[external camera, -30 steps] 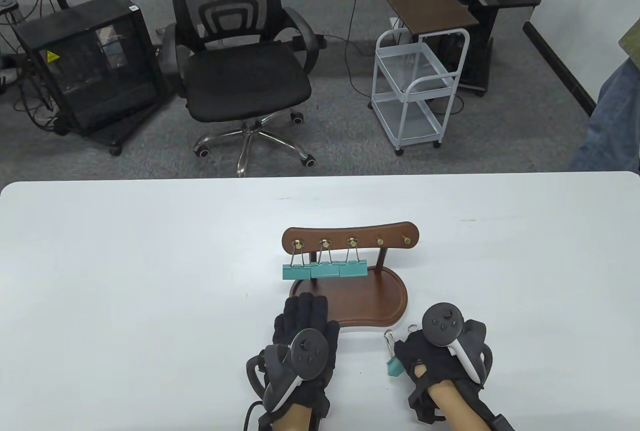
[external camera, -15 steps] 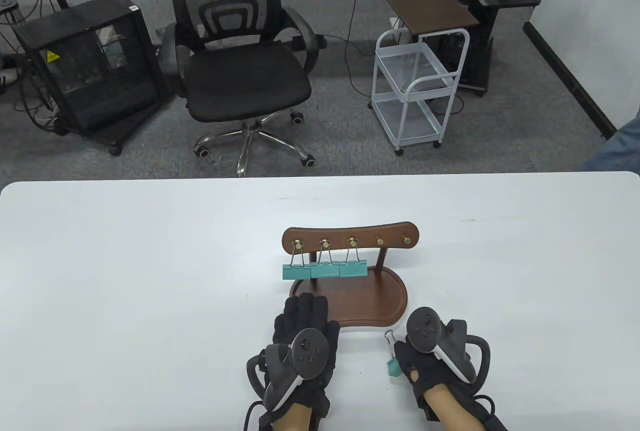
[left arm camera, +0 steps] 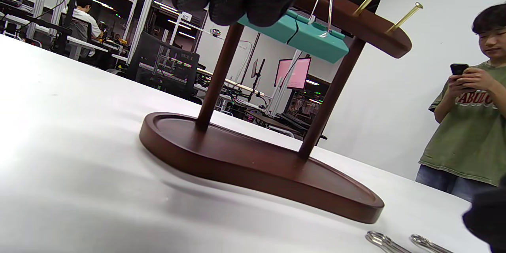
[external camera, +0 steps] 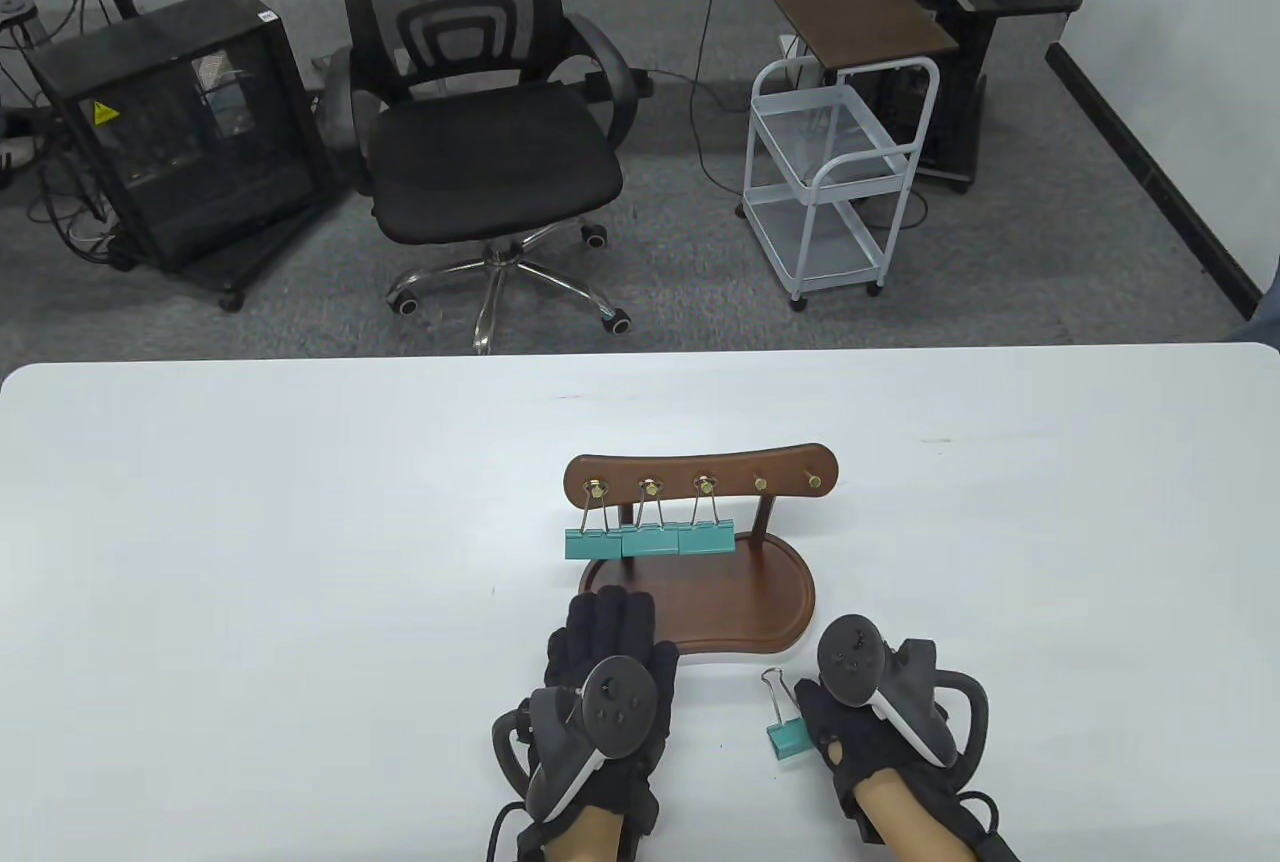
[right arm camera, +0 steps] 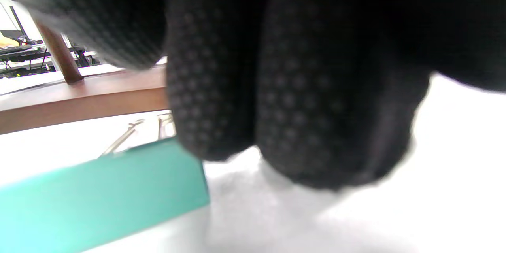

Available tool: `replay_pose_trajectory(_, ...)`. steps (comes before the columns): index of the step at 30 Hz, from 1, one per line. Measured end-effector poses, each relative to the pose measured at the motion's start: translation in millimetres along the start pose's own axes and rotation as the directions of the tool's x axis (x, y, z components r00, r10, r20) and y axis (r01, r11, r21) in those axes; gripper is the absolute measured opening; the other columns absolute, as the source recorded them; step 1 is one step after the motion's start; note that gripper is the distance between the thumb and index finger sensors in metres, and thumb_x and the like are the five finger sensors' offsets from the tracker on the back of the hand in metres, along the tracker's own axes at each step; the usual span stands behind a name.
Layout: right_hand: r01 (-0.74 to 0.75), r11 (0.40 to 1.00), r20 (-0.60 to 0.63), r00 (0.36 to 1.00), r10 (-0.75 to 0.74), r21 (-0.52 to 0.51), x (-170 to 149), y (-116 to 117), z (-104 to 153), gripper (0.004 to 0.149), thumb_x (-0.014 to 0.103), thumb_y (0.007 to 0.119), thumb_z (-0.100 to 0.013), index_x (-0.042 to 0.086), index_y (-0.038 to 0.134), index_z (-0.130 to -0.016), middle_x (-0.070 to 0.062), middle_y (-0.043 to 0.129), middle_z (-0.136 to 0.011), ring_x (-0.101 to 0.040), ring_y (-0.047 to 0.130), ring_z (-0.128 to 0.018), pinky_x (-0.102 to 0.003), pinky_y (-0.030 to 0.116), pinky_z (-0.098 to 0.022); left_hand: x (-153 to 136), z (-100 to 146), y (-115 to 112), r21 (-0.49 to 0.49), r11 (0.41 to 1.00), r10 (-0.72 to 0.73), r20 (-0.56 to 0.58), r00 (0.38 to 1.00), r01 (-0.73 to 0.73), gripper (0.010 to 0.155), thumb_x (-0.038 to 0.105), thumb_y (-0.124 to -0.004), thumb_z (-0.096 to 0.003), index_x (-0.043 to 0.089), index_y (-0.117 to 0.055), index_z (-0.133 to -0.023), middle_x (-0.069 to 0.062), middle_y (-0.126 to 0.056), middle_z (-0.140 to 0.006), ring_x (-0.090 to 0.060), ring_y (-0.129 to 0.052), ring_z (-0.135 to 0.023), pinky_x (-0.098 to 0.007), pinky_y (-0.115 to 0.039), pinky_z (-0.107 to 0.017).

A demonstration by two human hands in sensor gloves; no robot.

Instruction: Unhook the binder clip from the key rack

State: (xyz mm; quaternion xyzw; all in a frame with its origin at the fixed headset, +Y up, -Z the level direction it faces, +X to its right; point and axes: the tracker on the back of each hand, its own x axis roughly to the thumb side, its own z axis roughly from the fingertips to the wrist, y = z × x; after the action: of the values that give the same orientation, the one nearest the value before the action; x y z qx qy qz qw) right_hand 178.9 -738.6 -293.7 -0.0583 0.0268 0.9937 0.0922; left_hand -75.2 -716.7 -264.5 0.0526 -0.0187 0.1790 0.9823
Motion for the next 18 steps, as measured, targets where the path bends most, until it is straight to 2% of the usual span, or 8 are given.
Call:
replay_pose_trajectory(4,0.052,0.999,-0.008,0.999,-0.052,0.001,-2.0,-0.7,0.1,0.039,0.049,0.088,-0.034,0.015,0.097,-0.050,-0.005,0.109,-0.020,-0.025,0.110,-0.010,-0.036,0.093,-0.005,-0.2,0.0,0.2,0.000,1.000,-0.003,0.000,1.000,0.003,0.061,0.056,-0.056,-0.0537,0.032,-0.060,-0.110,0.001,-0.056,-0.119,-0.028,-0.049,-0.111,-0.051,-0.050,-0.077)
replay_pose_trajectory(10,0.197,0.977,0.005,0.980,-0.198,-0.077,-6.6,-8.1,2.1,0.040,0.049,0.086,-0.034,0.015,0.096,-0.054,-0.009,0.110,-0.029,-0.025,0.110,-0.015,-0.036,0.094,-0.009,-0.2,0.2,0.4,0.000,1.000,-0.005,-0.002,1.000,0.005,0.061,0.056,-0.056,-0.0537,0.032,-0.060,-0.110,0.001,-0.056,-0.119,-0.028,-0.050,-0.111,-0.051,-0.050,-0.077)
replay_pose_trajectory(18,0.323,0.922,0.128,0.945,-0.302,-0.214,6.0,-24.3,10.3,0.053,0.051,0.080,-0.037,0.016,0.083,-0.076,-0.017,0.099,-0.064,-0.039,0.100,-0.051,-0.046,0.088,-0.034,0.3,0.0,0.1,-0.001,1.000,0.008,-0.002,1.000,-0.008,0.061,0.056,-0.056,-0.0537,0.032,-0.060,-0.110,0.001,-0.057,-0.119,-0.027,-0.050,-0.112,-0.051,-0.050,-0.077)
